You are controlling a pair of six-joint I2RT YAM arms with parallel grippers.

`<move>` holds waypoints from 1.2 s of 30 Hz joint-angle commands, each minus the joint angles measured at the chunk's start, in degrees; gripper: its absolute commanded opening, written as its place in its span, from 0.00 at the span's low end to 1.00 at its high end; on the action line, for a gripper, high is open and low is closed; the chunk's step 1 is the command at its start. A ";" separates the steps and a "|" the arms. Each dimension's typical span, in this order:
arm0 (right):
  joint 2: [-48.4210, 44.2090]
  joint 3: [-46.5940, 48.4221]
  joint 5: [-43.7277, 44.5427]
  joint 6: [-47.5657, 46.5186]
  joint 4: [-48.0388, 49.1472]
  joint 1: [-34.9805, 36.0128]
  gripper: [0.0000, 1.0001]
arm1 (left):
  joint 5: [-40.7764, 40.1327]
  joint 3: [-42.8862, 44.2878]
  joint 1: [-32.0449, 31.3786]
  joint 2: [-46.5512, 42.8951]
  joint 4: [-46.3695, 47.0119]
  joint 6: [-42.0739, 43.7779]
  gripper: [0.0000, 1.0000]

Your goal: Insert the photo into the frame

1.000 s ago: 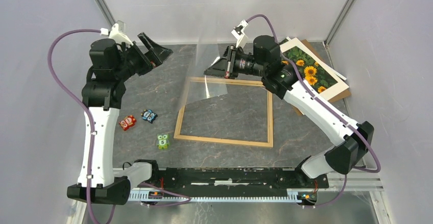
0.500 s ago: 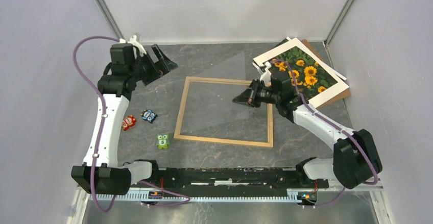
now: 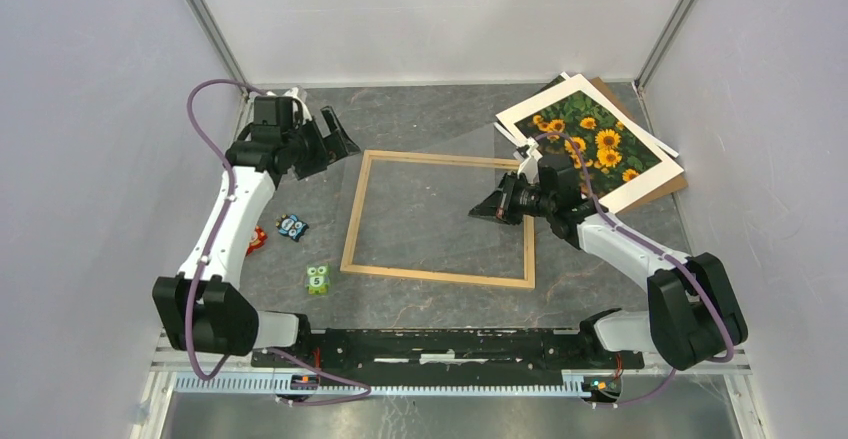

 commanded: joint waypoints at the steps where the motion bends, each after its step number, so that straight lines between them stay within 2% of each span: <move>1: -1.30 1.84 -1.57 -4.26 -1.98 -1.32 0.00 | -2.03 1.19 -1.44 3.07 3.73 3.63 1.00; 10: -3.30 0.42 0.45 -6.77 -4.18 -3.20 0.00 | 1.42 -0.65 -1.40 8.02 5.45 4.20 1.00; 13: -3.96 -1.37 0.71 -5.47 -1.61 -3.60 0.00 | 3.21 -2.32 -0.61 9.47 6.42 1.05 1.00; 16: -3.93 -2.10 0.81 -5.63 -1.05 -3.84 0.00 | 7.49 -7.40 1.48 8.08 12.82 -4.16 1.00; 36: -6.15 -6.95 -0.16 -5.34 3.24 -6.71 0.00 | 7.52 -6.29 1.66 14.77 11.18 -2.90 1.00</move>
